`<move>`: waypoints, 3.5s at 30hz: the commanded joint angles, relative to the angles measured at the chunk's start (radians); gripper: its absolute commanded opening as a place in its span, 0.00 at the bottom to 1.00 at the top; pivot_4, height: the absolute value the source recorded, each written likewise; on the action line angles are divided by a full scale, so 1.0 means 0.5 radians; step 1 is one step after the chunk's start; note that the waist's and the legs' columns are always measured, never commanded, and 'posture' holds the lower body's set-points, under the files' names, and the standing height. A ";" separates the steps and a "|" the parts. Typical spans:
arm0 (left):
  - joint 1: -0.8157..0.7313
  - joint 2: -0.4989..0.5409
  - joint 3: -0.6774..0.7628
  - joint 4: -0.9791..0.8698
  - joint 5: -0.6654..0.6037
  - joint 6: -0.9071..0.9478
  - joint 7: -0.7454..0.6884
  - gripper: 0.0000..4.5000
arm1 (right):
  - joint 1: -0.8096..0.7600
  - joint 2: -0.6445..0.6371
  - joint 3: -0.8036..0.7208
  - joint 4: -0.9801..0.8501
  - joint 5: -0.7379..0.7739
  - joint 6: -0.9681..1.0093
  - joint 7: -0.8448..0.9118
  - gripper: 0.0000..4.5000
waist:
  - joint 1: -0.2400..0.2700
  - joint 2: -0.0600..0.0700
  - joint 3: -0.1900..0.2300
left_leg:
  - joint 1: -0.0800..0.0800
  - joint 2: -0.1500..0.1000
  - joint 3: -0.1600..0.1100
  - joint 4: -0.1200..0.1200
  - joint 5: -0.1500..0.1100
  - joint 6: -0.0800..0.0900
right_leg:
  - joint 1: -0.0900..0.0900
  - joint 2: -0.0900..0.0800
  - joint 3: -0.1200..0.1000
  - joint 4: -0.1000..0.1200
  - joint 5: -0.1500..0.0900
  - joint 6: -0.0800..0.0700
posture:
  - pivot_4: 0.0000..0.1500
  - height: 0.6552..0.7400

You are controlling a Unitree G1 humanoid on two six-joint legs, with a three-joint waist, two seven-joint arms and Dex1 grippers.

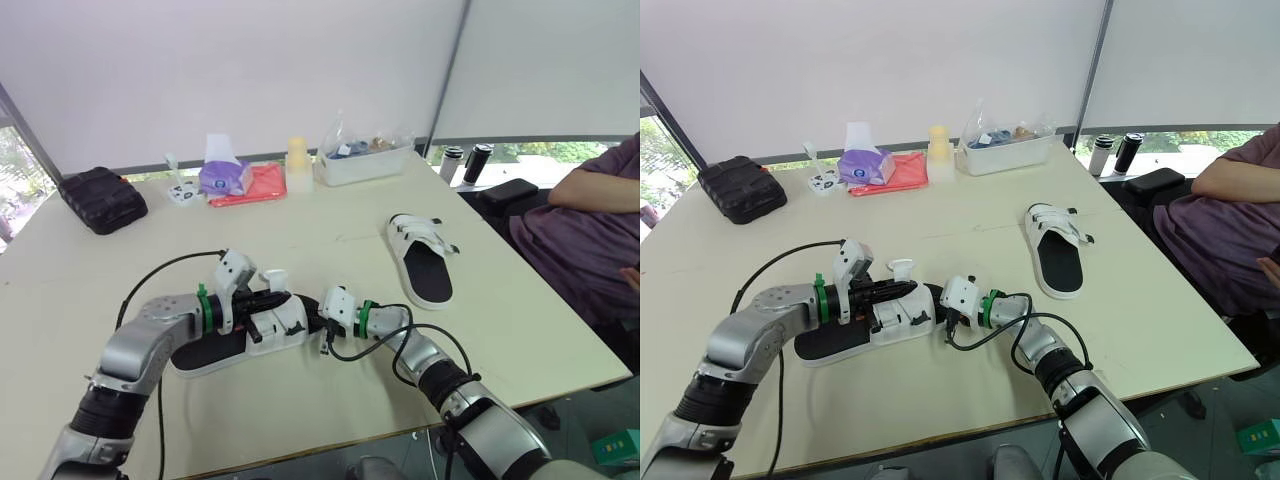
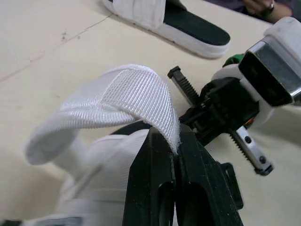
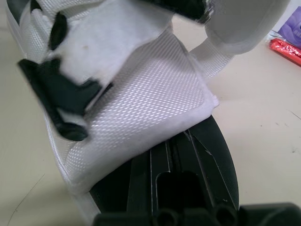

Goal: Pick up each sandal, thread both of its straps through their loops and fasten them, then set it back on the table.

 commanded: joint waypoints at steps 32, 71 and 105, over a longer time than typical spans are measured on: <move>-0.017 -0.059 0.017 -0.021 -0.083 0.122 -0.246 0.01 | 0.233 -0.089 0.123 0.497 -0.281 0.252 -0.035 0.00 | 0.000 0.001 -0.002 | 0.003 0.000 0.000 0.000 0.002 0.004 | 0.000 -0.001 0.006 0.012 0.000 0.000 | 1.00 1.00; 0.263 -0.105 -0.024 -0.164 0.255 -0.309 0.099 0.01 | 0.242 -0.060 0.126 0.512 -0.278 0.257 -0.047 0.00 | 0.000 0.001 -0.002 | 0.004 0.000 0.000 0.000 0.000 0.000 | -0.001 -0.002 0.006 0.014 0.000 0.000 | 1.00 1.00; 0.107 0.055 -0.217 -0.108 0.455 -0.740 -0.322 0.01 | 0.266 -0.059 0.131 0.506 -0.280 0.260 -0.053 0.00 | -0.003 0.002 -0.003 | 0.002 0.002 0.001 -0.001 0.000 0.001 | -0.004 -0.002 0.005 0.015 0.000 0.000 | 1.00 1.00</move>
